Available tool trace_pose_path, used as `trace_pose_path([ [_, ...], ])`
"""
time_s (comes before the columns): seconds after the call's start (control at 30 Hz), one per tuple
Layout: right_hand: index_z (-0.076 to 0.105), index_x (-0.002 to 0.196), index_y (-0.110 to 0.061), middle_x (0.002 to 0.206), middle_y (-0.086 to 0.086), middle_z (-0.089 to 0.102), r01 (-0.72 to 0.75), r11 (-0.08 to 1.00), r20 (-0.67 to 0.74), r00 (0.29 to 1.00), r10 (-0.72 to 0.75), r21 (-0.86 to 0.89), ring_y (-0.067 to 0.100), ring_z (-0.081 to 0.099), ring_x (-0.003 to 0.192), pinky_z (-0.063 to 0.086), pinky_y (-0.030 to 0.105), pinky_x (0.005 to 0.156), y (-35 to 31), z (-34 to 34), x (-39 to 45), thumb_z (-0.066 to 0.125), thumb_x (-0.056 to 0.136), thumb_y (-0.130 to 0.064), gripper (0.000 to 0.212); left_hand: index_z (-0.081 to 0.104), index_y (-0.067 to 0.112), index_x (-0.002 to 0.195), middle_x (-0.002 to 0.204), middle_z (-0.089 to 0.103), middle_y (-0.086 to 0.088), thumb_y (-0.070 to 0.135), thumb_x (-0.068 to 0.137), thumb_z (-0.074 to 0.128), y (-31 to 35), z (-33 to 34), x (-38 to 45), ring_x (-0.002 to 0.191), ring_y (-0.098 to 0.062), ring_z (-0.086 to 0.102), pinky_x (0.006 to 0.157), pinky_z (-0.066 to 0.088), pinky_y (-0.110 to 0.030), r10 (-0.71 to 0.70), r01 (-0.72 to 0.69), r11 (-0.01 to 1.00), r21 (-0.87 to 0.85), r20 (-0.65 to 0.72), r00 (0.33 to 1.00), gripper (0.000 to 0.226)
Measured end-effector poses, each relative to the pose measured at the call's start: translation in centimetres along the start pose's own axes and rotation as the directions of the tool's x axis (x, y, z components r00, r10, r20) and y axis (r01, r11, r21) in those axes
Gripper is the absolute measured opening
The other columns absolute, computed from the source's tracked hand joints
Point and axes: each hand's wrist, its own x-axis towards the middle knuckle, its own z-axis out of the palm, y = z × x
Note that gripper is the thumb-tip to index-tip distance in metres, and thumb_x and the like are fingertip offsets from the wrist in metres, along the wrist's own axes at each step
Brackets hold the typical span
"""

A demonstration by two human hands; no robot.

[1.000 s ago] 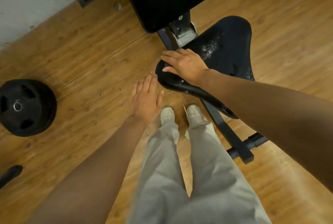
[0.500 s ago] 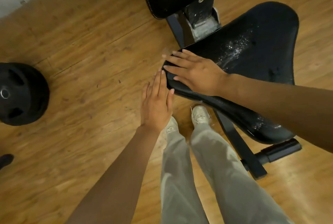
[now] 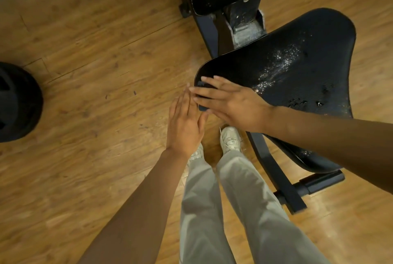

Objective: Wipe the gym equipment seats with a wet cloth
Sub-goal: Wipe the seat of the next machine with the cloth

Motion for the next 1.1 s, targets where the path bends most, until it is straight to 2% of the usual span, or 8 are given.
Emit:
trace_pose_path([
  [0.17,0.059,0.137,-0.004,0.149,0.013,0.049,0.013,1.000,0.010,1.000,-0.013,0.006,0.035,0.045,0.139,0.032,0.047,0.117,1.5,0.0,1.2,0.047,0.100,-0.019,0.041,0.041,-0.007,0.143,0.150,0.043,-0.024,0.043,0.104,0.037,-1.2,0.0,0.7,0.138,-0.030,0.042,0.117,0.022,-0.038,0.073,-0.072,0.997,0.036,-0.030,0.997,0.063],
  [0.37,0.056,0.136,-0.001,0.155,0.016,0.040,-0.467,0.884,-0.004,0.884,0.467,0.034,0.038,0.037,0.143,0.017,0.045,0.121,4.5,-1.4,5.4,0.047,0.103,-0.014,0.037,0.034,-0.004,0.149,0.156,0.034,-0.018,0.043,0.103,0.039,-1.7,-0.3,1.1,0.144,-0.027,0.034,0.118,0.025,-0.040,0.119,-0.119,0.993,0.016,-0.011,0.993,0.066],
  [0.6,0.054,0.142,-0.006,0.154,0.013,0.042,-0.190,0.980,-0.042,0.980,0.192,0.057,0.034,0.036,0.144,0.027,0.049,0.120,-0.7,-0.5,-1.9,0.044,0.103,-0.023,0.043,0.023,0.005,0.155,0.164,0.019,-0.010,0.042,0.103,0.040,-1.8,-1.7,1.9,0.150,-0.018,0.018,0.120,0.008,-0.025,0.177,-0.163,0.978,-0.129,0.107,0.978,0.066],
  [0.7,0.054,0.141,-0.003,0.153,0.016,0.043,-0.115,0.993,-0.018,0.993,0.115,0.022,0.034,0.039,0.143,0.031,0.049,0.119,0.1,-0.6,-2.1,0.044,0.104,-0.025,0.044,0.025,0.004,0.155,0.164,0.018,-0.010,0.042,0.102,0.041,-1.4,-2.0,2.1,0.151,-0.018,0.018,0.122,0.014,-0.030,0.168,-0.144,0.975,-0.169,0.138,0.976,0.067],
  [0.8,0.051,0.142,0.000,0.155,0.019,0.038,-0.226,0.974,-0.010,0.974,0.226,0.003,0.036,0.037,0.143,0.025,0.047,0.121,2.4,-1.0,-0.2,0.039,0.104,-0.026,0.048,0.031,0.002,0.152,0.163,0.021,-0.011,0.040,0.103,0.038,-0.9,-2.0,2.4,0.150,-0.021,0.020,0.121,0.016,-0.033,0.122,-0.096,0.977,-0.189,0.134,0.983,0.062],
  [0.93,0.044,0.145,0.003,0.160,0.021,0.029,-0.557,0.830,0.019,0.830,0.557,-0.018,0.038,0.029,0.146,0.014,0.045,0.122,5.3,-1.7,3.3,0.031,0.105,-0.028,0.052,0.035,-0.001,0.148,0.163,0.020,-0.013,0.039,0.101,0.037,0.2,-2.3,2.5,0.151,-0.023,0.018,0.122,0.017,-0.034,0.077,-0.036,0.970,-0.241,0.161,0.984,0.061],
  [1.0,0.046,0.144,0.001,0.158,0.020,0.032,-0.581,0.813,0.005,0.814,0.581,-0.029,0.040,0.031,0.145,0.014,0.048,0.122,4.9,-1.5,3.3,0.027,0.103,-0.029,0.055,0.037,-0.001,0.146,0.163,0.020,-0.013,0.040,0.101,0.035,0.7,-2.4,2.9,0.151,-0.023,0.019,0.121,0.017,-0.033,0.038,0.004,0.971,-0.238,0.169,0.985,0.060],
  [1.1,0.050,0.144,-0.003,0.156,0.016,0.038,-0.491,0.871,-0.047,0.870,0.491,0.008,0.039,0.035,0.143,0.020,0.049,0.122,2.5,-1.3,0.5,0.031,0.102,-0.024,0.050,0.035,0.000,0.148,0.162,0.022,-0.014,0.037,0.103,0.030,1.2,-2.0,3.4,0.151,-0.023,0.019,0.122,0.019,-0.036,0.022,0.016,0.973,-0.229,0.163,0.986,0.058],
])
